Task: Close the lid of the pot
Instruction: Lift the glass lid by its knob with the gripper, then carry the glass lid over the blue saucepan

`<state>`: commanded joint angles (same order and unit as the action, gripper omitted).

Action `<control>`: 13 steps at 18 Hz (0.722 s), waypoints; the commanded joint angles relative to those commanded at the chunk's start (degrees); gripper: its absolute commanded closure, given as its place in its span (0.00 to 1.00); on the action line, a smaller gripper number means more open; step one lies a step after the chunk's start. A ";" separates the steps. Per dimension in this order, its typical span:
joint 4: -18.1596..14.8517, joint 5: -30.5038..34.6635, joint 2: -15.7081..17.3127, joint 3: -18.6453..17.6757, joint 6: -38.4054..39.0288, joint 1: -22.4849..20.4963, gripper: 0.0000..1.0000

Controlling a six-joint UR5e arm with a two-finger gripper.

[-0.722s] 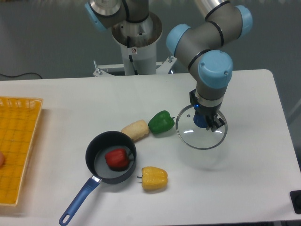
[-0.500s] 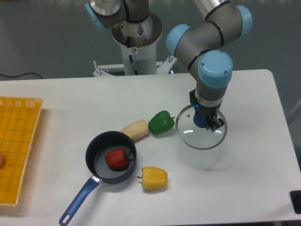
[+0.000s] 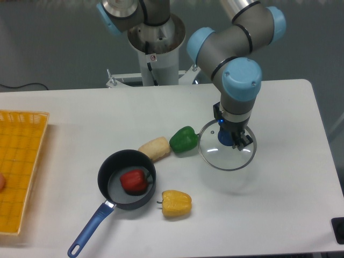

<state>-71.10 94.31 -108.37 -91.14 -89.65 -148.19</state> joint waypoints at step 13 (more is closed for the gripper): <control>-0.70 0.35 1.06 0.09 8.96 9.93 0.47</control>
<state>-71.81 94.66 -107.31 -91.06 -80.69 -138.26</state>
